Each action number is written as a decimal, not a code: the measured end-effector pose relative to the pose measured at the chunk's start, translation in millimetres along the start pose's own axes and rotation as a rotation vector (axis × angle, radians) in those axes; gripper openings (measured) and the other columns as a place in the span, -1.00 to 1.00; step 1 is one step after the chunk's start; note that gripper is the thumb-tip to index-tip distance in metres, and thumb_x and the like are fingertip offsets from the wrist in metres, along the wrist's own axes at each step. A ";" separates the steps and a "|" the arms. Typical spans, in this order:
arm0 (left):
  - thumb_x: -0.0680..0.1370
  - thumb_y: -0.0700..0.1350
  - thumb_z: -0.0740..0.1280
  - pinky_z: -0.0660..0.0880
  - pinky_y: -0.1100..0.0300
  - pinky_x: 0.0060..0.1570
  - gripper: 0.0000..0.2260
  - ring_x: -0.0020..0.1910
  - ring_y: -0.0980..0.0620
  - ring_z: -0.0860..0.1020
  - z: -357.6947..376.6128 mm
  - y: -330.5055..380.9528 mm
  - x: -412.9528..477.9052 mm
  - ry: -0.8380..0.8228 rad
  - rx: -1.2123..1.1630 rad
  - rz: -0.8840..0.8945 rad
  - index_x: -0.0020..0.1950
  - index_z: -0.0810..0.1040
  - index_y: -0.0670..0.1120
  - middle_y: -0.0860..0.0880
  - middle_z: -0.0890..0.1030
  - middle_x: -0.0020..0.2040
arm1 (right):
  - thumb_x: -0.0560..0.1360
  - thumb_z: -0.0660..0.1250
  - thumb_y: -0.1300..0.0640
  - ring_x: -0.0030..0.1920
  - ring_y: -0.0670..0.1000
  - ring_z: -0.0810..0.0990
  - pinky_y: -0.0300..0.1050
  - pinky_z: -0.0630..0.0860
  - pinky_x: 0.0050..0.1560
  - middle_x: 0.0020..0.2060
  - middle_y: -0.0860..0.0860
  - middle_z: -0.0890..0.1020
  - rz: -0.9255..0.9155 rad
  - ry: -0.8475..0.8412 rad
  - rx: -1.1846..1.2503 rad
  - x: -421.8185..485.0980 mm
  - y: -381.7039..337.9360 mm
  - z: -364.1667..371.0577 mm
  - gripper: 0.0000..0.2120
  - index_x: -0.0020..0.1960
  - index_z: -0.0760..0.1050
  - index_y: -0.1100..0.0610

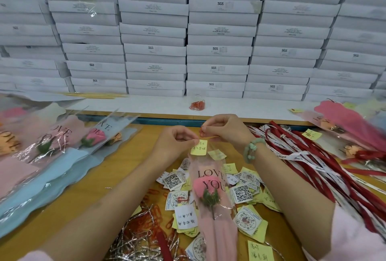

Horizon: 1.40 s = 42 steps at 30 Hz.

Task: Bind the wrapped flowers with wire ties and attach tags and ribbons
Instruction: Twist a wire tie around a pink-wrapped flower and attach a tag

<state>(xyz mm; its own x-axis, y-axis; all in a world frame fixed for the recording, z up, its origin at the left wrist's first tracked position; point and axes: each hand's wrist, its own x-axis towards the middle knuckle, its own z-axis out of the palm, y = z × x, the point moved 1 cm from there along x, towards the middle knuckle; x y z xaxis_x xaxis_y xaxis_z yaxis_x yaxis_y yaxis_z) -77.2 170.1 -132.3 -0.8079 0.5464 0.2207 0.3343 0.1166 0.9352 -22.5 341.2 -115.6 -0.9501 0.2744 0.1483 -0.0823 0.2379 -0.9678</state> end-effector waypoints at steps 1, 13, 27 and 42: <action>0.46 -0.25 0.48 0.54 0.36 -0.28 -0.95 -0.29 0.15 0.64 0.0 0.3 -0.1 0.002 -0.001 0.001 -0.09 0.67 -0.18 -0.09 0.72 -0.20 | 0.44 0.48 0.24 -0.14 -0.02 0.72 -0.30 0.57 -0.28 -0.19 0.12 0.73 0.017 -0.012 0.015 -0.1 -0.2 0.5 -0.94 -0.10 0.65 0.21; 0.42 -0.25 0.52 0.54 0.38 -0.26 -0.92 -0.25 0.12 0.66 -1.8 0.5 -1.5 0.025 0.029 0.001 -0.19 0.67 -0.10 -0.02 0.71 -0.22 | 0.50 0.41 0.20 -0.12 -0.04 0.71 -0.13 0.63 0.03 -0.13 0.10 0.73 0.076 -0.086 -0.034 -0.4 0.3 3.4 -0.94 -0.11 0.62 0.20; 0.43 -0.29 0.50 0.53 0.38 -0.31 -0.93 -0.28 0.13 0.66 -2.6 -1.5 0.1 0.035 -0.014 -0.015 -0.15 0.67 -0.16 -0.06 0.71 -0.23 | 0.52 0.40 0.17 -0.19 -0.05 0.71 -0.16 0.66 -0.14 -0.19 0.03 0.73 0.141 -0.126 -0.003 -2.6 1.3 6.1 -0.93 -0.12 0.64 0.14; 0.43 -0.28 0.50 0.46 0.43 -0.42 -0.93 -0.39 0.21 0.62 -2.7 -1.6 -0.6 0.028 -0.028 -0.038 -0.12 0.66 -0.19 -0.06 0.71 -0.25 | 0.54 0.38 0.19 -0.28 -0.13 0.69 -0.30 0.54 -0.39 -0.25 -0.01 0.72 0.105 -0.008 -0.009 -1.9 -1.1 8.9 -0.89 -0.17 0.59 0.14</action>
<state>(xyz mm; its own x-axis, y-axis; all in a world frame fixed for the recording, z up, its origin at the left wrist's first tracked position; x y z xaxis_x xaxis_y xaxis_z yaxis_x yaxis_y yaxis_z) -78.5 167.3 -133.2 -0.8333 0.5184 0.1921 0.2898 0.1137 0.9503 -23.3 332.1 -116.6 -0.9557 0.2908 0.0449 0.0200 0.2165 -0.9761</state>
